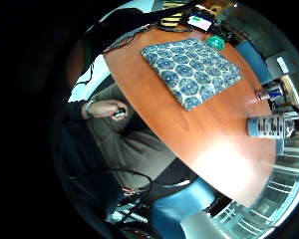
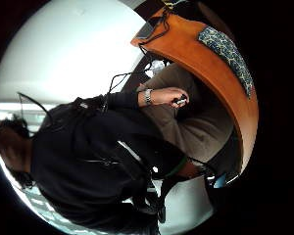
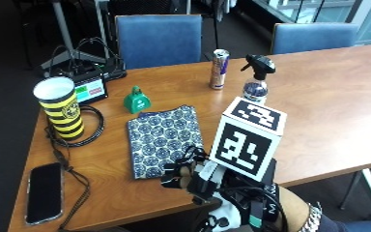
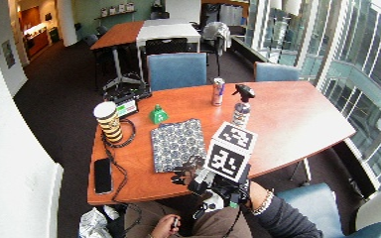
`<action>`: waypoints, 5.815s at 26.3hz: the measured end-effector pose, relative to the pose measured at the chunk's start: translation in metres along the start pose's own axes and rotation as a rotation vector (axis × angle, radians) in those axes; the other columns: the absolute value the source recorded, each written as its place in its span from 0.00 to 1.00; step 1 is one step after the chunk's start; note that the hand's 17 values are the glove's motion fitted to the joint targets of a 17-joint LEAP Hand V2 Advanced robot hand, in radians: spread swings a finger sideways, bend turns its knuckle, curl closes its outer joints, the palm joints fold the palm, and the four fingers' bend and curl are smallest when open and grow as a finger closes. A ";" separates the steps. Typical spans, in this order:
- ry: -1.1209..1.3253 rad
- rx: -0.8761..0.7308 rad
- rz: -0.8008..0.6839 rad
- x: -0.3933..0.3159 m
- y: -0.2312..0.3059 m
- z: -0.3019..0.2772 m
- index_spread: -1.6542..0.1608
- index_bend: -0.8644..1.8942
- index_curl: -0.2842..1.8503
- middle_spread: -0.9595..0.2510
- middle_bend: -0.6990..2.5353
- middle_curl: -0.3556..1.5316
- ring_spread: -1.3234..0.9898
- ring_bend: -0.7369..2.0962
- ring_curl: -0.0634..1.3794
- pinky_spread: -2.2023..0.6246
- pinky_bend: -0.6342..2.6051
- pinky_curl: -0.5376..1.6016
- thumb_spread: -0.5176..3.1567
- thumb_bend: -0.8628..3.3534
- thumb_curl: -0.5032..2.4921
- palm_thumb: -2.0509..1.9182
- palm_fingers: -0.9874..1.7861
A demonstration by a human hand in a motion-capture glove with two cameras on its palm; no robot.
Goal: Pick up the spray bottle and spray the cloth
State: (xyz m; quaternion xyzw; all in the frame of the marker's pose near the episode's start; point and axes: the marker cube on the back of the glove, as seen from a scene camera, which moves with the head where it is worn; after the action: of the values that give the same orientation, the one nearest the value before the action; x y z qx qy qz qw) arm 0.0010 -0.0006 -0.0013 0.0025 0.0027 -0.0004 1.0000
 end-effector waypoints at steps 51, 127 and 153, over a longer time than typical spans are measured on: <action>-0.094 0.890 1.039 0.252 -0.004 -0.109 0.72 0.38 0.29 0.63 0.30 0.37 0.50 0.43 0.27 0.82 0.25 0.35 0.41 0.24 0.29 0.74 0.66; 0.045 0.089 0.362 0.170 -0.123 -0.180 0.75 0.42 0.38 0.61 0.34 0.44 0.48 0.46 0.34 0.71 0.32 0.43 0.29 0.20 0.39 0.73 0.84; 0.501 -0.602 0.386 0.165 -0.141 -0.016 0.75 0.42 0.39 0.60 0.34 0.44 0.49 0.46 0.34 0.70 0.33 0.43 0.28 0.20 0.41 0.73 0.84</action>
State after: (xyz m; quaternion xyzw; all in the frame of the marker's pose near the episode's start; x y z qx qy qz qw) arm 0.1659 -0.1412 -0.0189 -0.2885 0.2447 0.1878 0.9064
